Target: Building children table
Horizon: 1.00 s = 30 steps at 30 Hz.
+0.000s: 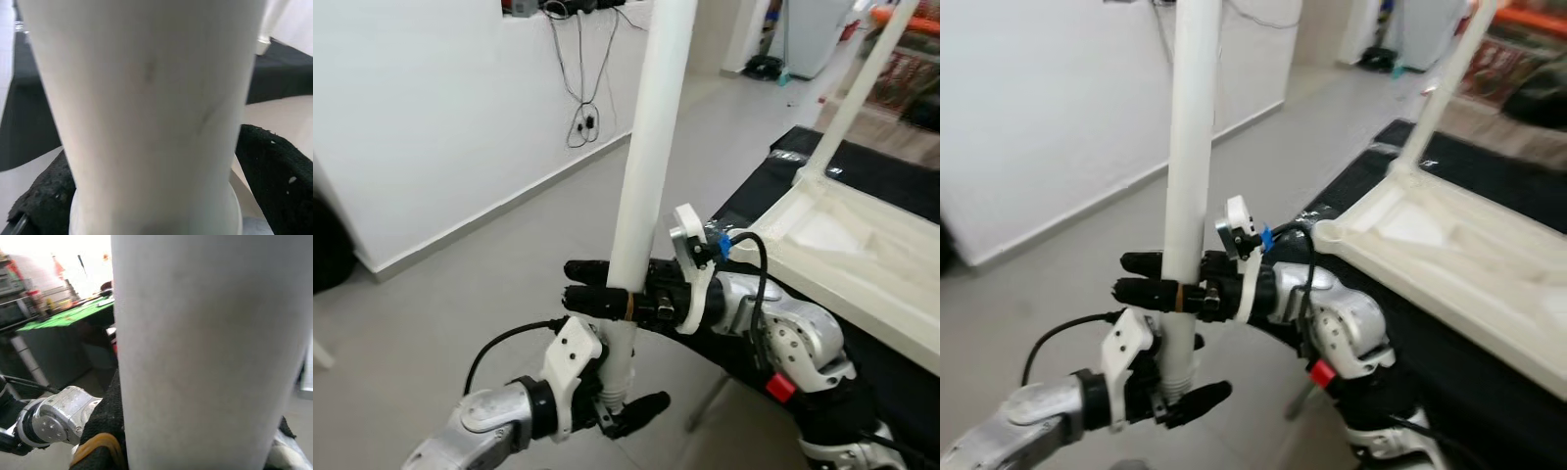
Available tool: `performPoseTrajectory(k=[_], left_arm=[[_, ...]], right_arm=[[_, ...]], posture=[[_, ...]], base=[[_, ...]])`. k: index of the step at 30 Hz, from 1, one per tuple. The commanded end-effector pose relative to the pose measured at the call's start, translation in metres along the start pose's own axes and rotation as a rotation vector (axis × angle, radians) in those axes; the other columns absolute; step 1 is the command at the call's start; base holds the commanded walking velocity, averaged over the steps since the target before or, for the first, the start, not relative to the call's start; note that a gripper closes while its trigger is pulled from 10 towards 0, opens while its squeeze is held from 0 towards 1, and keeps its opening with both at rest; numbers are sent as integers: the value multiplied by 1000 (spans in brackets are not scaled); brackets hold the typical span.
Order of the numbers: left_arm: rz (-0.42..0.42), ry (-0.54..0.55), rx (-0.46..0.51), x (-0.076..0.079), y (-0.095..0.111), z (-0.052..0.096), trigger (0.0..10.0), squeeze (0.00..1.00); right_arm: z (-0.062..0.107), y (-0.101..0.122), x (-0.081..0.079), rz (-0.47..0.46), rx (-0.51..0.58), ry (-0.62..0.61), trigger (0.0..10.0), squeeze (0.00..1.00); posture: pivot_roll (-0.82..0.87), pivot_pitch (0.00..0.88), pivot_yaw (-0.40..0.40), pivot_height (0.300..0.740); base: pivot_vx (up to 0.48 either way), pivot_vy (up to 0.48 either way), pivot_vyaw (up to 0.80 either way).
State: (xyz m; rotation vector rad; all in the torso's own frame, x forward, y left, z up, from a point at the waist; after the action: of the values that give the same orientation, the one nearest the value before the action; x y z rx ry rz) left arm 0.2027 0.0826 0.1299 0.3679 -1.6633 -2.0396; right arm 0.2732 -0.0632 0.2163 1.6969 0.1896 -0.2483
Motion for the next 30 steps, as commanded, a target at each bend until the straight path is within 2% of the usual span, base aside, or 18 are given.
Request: performPoseTrajectory(k=[1, 2, 4, 5, 6, 8, 9, 10, 13, 15, 17, 18, 19, 20, 21, 23, 25, 30], left_arm=[[-2, -38, -29, 8, -4, 0, 10000, 0], [-2, -38, -29, 8, -4, 0, 10000, 0], [-6, 5, -47, 6, -9, 4, 10000, 0], [-6, 5, -47, 6, -9, 4, 10000, 0], [-1, 27, -52, 6, -12, 5, 10000, 0], [-1, 27, -52, 6, -12, 5, 10000, 0], [-3, 55, -55, 5, -14, 7, 10000, 0], [-3, 55, -55, 5, -14, 7, 10000, 0], [30, 200, -62, -4, -23, 20, 10000, 0], [30, 200, -62, -4, -23, 20, 10000, 0], [10, 258, -61, -9, -23, 24, 10000, 0], [-27, 357, -24, -17, -17, 28, 10000, 0], [-27, 357, -24, -17, -17, 28, 10000, 0], [-55, 441, -1, -23, -13, 30, 10000, 0], [-80, 508, 27, -27, -8, 31, 10000, 0], [-106, 617, 82, -29, 2, 30, 10000, 0], [-117, 680, 124, -28, 10, 29, 10000, 0], [-118, 756, 148, -31, 16, 30, 10000, 0]], right_arm=[[11, 10, 11, 63, 34, -112, 0, 0], [11, 10, 11, 63, 34, -112, 0, 0], [25, 19, 34, 116, 95, -320, 0, 0], [25, 19, 34, 116, 95, -320, 0, 0], [34, 24, 44, 139, 127, -419, 0, 0], [34, 24, 44, 139, 127, -419, 0, 0], [40, 27, 50, 158, 152, -495, 0, 0], [40, 27, 50, 158, 152, -495, 0, 0], [62, 38, 62, 171, 259, -694, 0, 0], [62, 38, 62, 171, 259, -694, 0, 0], [68, 42, 64, 204, 279, -768, 0, 0], [76, 48, 65, 274, 292, -903, 0, 0], [76, 48, 65, 274, 292, -903, 0, 0], [83, 53, 65, 335, 317, -1012, 2431, 0], [88, 55, 64, 369, 346, -1104, 9765, 0], [92, 54, 56, 450, 363, -1237, 10000, 0], [93, 46, 49, 458, 362, -1304, 10000, 0], [86, 32, 43, 445, 340, -1301, 10000, 0]], posture=[[128, 77, -94, 740], [128, 77, -94, 740], [129, 72, -91, 740], [129, 72, -91, 740], [129, 72, -91, 740], [129, 72, -91, 740], [129, 71, -88, 740], [129, 71, -88, 740], [129, 69, -85, 740], [129, 69, -85, 740], [132, 66, -87, 740], [134, 66, -89, 740], [134, 66, -89, 740], [133, 64, -88, 740], [131, 61, -89, 740], [132, 59, -90, 740], [124, 54, -91, 740], [119, 45, -90, 740]], base=[[0, 0, 0], [0, 0, 0], [0, 0, 0], [0, 0, 0], [0, 0, 0], [0, 0, 0], [0, 0, 0], [0, 0, 0], [0, 0, 0], [0, 0, 0], [0, 0, 0], [0, 0, 0], [0, 0, 0], [0, 0, 0], [0, 0, 0], [0, 0, 0], [0, 0, -322], [0, 0, -730]])
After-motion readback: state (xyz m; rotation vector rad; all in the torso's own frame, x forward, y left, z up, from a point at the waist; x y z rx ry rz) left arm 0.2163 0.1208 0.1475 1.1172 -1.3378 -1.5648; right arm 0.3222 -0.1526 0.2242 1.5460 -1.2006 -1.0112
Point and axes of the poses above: a point about 5 cm out from each wrist's last joint towards the gripper, its own z axis pointing back from the gripper into the wrist, its own y axis along the axis of the wrist's last joint, x = y × z, the point moved 1 cm from there along -z, pointing out of the wrist towards the gripper, and after that the axes turned 3 degrees about -z, right-handed, at the moved point
